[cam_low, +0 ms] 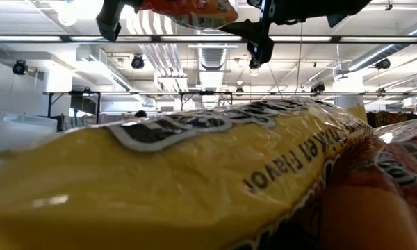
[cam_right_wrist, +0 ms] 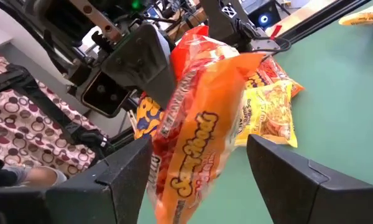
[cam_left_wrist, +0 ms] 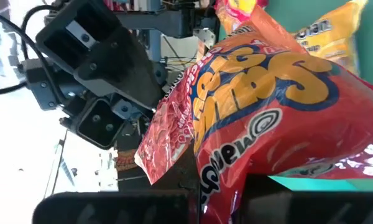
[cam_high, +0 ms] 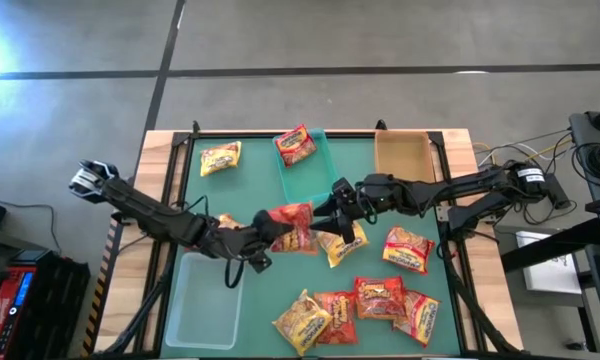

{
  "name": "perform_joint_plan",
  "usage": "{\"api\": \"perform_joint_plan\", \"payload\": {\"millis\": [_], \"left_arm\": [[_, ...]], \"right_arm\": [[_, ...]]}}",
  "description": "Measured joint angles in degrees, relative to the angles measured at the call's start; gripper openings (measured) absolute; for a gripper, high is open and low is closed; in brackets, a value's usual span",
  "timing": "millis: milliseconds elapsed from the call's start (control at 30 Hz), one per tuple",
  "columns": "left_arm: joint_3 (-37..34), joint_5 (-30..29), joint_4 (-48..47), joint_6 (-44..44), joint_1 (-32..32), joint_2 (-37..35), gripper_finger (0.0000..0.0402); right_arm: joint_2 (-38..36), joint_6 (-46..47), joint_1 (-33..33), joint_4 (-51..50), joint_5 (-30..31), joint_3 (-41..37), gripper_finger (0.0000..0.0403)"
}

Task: Sort Maruchan noodles
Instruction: Put the top left orange noodle pack into the orange bin

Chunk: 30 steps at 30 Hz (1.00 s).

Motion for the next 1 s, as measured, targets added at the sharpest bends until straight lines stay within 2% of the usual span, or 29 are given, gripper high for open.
{"api": "perform_joint_plan", "payload": {"millis": [400,633,733,900,1000], "left_arm": [[0.02,-0.01,12.53,2.38,2.8,4.27,0.0004],[0.02,-0.04,13.71,1.8,3.13,5.21,0.0004],[0.02,-0.02,13.8,-3.02,3.13,5.19,0.0006],[0.7,0.19,14.0,-18.49,3.13,5.18,0.0023],[1.56,-0.14,13.59,-24.64,3.2,5.18,0.0036]], "right_arm": [[0.24,-1.15,0.09,2.14,0.67,0.0,0.0253],[0.86,-1.33,0.09,1.94,0.68,0.0,0.022],[1.24,-1.31,0.09,2.02,0.23,0.04,0.0198],[1.24,-1.31,0.07,1.57,-1.15,0.09,0.0157],[1.16,-1.29,0.07,1.55,-1.48,0.11,0.0134]]}}
